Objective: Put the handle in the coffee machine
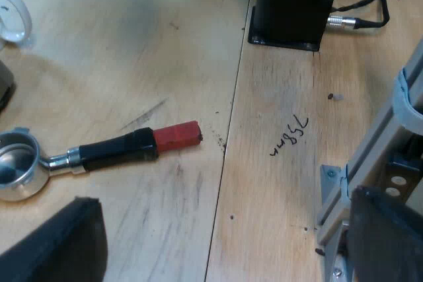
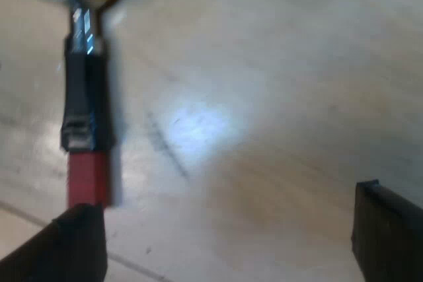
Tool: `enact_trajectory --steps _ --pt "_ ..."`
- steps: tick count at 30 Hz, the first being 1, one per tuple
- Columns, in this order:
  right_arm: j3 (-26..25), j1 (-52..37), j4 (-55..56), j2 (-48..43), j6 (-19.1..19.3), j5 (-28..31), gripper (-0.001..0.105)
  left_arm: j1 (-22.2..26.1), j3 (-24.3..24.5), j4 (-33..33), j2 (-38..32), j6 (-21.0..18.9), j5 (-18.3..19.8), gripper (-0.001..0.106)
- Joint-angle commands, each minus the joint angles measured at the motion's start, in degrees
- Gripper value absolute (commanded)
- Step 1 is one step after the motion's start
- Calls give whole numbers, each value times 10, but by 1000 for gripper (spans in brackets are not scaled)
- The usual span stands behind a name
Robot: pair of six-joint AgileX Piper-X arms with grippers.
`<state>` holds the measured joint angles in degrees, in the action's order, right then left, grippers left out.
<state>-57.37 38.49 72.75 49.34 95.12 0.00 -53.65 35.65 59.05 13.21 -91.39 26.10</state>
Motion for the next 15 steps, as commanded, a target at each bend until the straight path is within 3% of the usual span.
enact_trajectory --steps 1,8,11,12,13,15 --pt "-4 53 -3 25 -16 7 77 -2 4 -7 9 -2 7 75" --pt "-4 102 -7 67 -70 29 77 -2 4 -7 17 -2 7 75" --pt "-4 105 -5 80 -84 28 69 -2 4 -7 19 -2 7 75" --pt "-2 105 -5 82 -90 27 66 -2 4 -7 19 -2 7 75" --pt "2 105 -5 92 -122 28 46 -2 4 -7 19 -2 7 75" --pt "9 105 -5 92 -135 28 34 -2 4 -7 19 -2 7 75"
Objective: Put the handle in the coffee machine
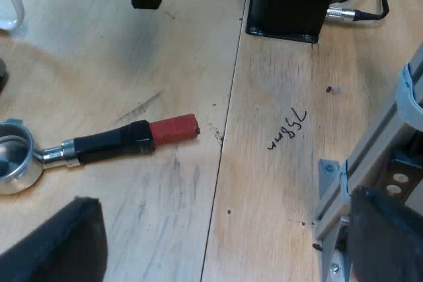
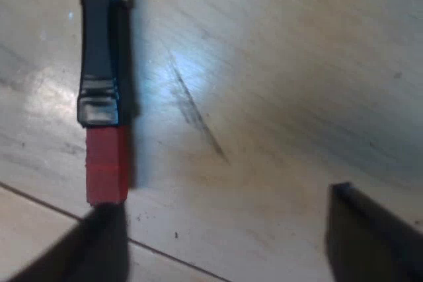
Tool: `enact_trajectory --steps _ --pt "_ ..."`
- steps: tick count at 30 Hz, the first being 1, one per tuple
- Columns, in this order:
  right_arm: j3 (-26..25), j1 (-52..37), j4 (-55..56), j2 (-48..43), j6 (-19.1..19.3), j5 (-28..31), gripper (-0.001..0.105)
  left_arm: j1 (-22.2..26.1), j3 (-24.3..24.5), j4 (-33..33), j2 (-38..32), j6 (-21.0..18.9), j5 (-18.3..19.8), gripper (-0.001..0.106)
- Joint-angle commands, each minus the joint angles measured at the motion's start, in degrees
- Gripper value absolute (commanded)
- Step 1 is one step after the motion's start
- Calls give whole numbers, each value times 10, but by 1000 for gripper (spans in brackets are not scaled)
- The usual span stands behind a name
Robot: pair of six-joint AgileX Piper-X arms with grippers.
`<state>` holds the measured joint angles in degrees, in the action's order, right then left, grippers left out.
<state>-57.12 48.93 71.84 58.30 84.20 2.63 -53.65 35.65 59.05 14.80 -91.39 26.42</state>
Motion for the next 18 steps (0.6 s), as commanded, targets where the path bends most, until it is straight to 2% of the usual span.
enact_trajectory --steps 1,3,4,6,12,15,18 --pt "11 1 4 3 -31 1 25 -2 4 -7 3 -2 4 75" --pt "16 1 4 3 -31 1 18 -2 4 -7 3 -2 4 75" --pt "24 1 4 3 -34 -2 8 -2 4 -7 3 -2 4 75" --pt "31 1 4 3 -35 -5 1 -2 4 -7 3 -2 4 75" --pt "64 1 -32 3 -35 -17 0 -2 4 -7 3 -1 -1 75" --pt "85 1 -73 3 -61 -17 0 -2 4 -7 3 -1 -1 75" --pt "104 1 -109 3 -61 -18 0 -2 3 -7 3 -1 -1 75"
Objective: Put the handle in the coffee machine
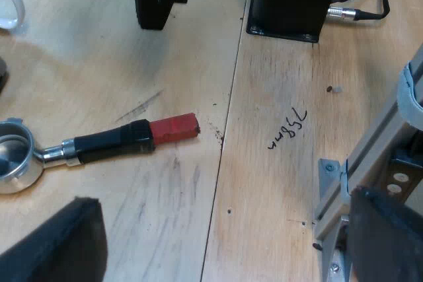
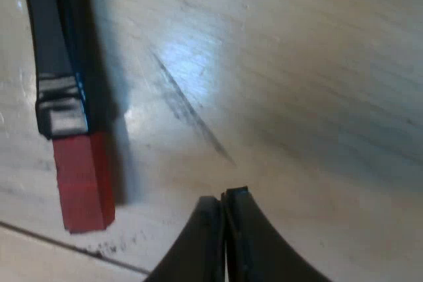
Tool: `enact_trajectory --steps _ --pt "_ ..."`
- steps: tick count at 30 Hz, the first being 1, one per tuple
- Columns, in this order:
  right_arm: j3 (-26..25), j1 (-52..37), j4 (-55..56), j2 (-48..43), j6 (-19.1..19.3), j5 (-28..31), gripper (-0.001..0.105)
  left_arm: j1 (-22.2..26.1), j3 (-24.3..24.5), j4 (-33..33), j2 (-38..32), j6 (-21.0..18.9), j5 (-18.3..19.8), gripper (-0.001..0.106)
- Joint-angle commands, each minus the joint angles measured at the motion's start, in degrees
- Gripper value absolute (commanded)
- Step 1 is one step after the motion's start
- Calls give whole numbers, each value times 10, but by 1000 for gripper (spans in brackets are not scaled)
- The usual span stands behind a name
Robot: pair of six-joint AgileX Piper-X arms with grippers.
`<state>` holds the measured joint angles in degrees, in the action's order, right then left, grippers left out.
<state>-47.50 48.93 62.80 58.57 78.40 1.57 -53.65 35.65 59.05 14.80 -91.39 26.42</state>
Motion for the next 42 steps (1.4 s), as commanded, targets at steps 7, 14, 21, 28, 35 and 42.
enact_trajectory --steps 7,14,21,28,35,42 --pt "40 1 -53 0 -3 -8 0 -2 3 -7 3 -1 -13 75" --pt "73 1 -99 0 -3 -5 0 -2 3 -7 3 -1 -13 75" --pt "88 1 -138 4 -3 -5 0 -2 3 -7 3 -1 -13 75" --pt "90 1 -145 41 -3 -5 0 -2 3 -7 3 -1 -13 75" --pt "90 1 -145 91 1 -28 0 -2 3 -7 3 -1 -13 75" --pt "90 1 -145 128 3 -43 0 -2 3 -7 3 -1 -13 75"
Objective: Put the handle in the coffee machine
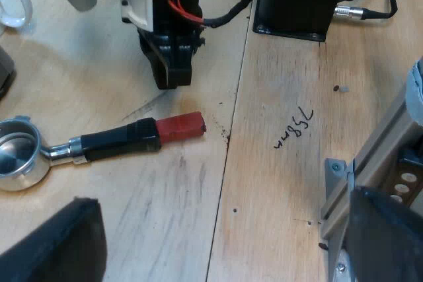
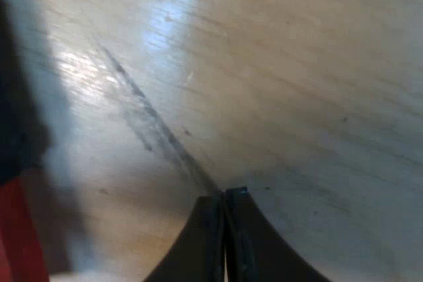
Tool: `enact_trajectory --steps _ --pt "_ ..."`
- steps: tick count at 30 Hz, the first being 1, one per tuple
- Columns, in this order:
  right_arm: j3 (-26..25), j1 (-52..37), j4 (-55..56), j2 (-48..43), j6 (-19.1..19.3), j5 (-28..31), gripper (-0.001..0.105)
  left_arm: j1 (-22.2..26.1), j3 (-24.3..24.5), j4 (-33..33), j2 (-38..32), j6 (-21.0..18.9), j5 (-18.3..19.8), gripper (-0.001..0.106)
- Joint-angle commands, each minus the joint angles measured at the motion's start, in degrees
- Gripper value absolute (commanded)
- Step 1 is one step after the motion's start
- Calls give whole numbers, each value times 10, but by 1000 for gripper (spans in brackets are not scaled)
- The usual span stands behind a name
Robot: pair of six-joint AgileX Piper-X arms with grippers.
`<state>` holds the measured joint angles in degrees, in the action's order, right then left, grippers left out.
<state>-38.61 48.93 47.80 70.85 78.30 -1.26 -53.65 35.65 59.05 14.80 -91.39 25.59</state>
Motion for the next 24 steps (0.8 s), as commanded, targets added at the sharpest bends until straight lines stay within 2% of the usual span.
enact_trajectory --steps 1,5,7,12,14,18,24 --pt "1 1 3 9 4 -18 0 -2 3 -7 3 -1 -5 75" --pt "1 1 -8 17 -2 -37 0 -2 3 -7 3 -1 -5 75" --pt "1 1 -19 18 -17 -54 0 -2 3 -7 3 -1 -5 75" --pt "1 1 -25 18 -43 -54 0 -2 3 -7 3 -1 -5 75" --pt "1 1 -25 18 -67 -64 0 -2 3 -7 3 -1 -5 75" --pt "1 13 -25 18 -68 -71 0 -2 3 -7 3 -1 -5 75" --pt "1 43 -40 18 -97 -66 0 -2 3 -7 3 -1 -5 75"
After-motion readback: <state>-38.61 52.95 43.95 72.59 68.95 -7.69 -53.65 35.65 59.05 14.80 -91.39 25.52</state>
